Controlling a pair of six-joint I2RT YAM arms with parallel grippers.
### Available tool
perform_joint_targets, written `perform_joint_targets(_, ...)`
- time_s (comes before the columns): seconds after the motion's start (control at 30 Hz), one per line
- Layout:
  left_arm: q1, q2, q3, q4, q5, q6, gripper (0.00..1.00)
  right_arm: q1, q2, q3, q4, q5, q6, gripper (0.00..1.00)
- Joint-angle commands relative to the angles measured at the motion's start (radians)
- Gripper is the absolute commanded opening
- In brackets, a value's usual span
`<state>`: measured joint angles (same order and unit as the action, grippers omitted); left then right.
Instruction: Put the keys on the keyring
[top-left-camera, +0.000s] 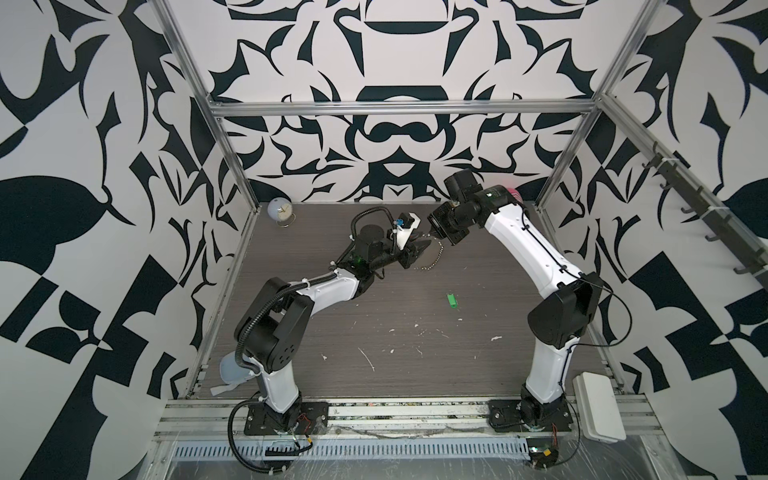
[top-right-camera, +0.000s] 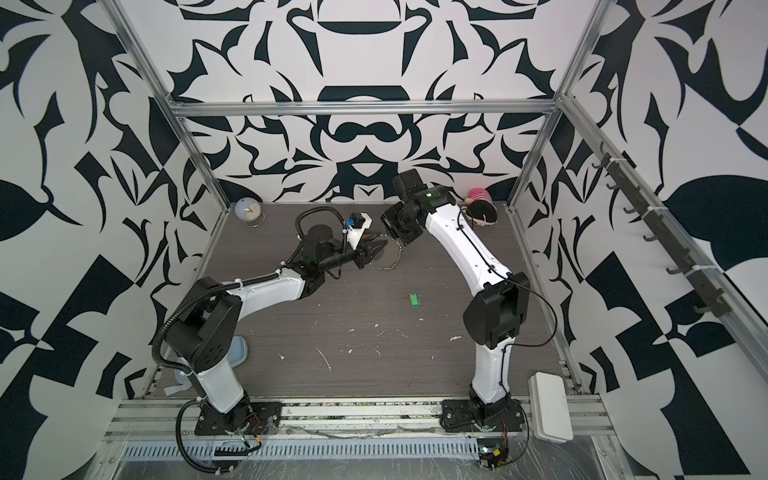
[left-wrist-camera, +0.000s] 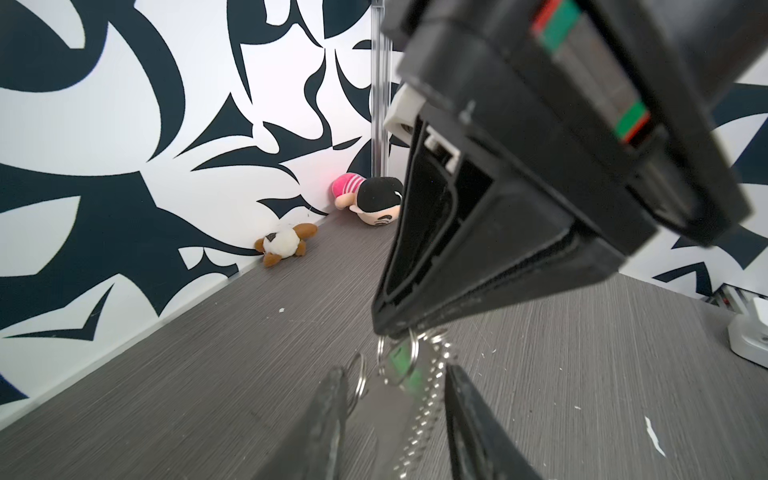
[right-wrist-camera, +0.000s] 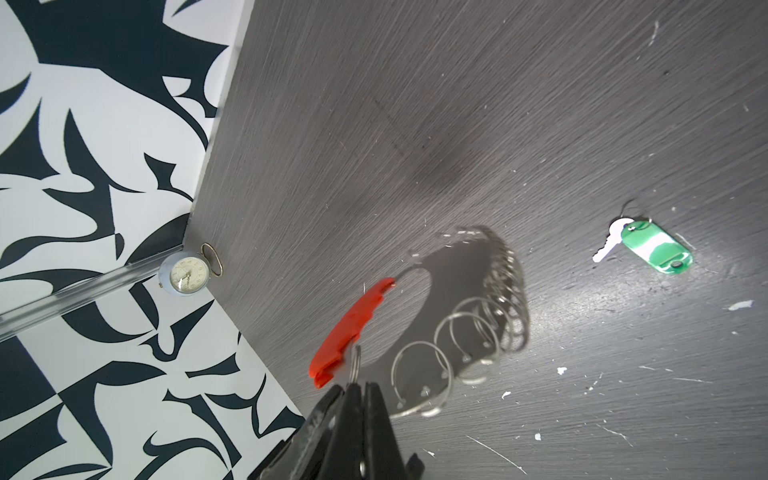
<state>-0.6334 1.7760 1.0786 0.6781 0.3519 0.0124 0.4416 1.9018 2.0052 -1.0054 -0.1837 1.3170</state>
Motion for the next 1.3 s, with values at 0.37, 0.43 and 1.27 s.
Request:
perform_joint_targets(0.37, -0.006, 0.016, 0.056, -0.055, -0.007, 0.028, 0.38, -0.004, -0.075, -0.022, 0.051, -0.026, -0.001, 0.0)
perform_joint_targets(0.43, -0.008, 0.016, 0.06, -0.057, -0.008, 0.03, 0.38, -0.004, -0.076, -0.025, 0.055, -0.028, 0.001, 0.0)
perform_joint_targets(1.27, -0.029, 0.019, 0.104, -0.178, -0.092, 0.129, 0.0, -0.007, -0.087, -0.041, 0.07, -0.046, -0.002, 0.02)
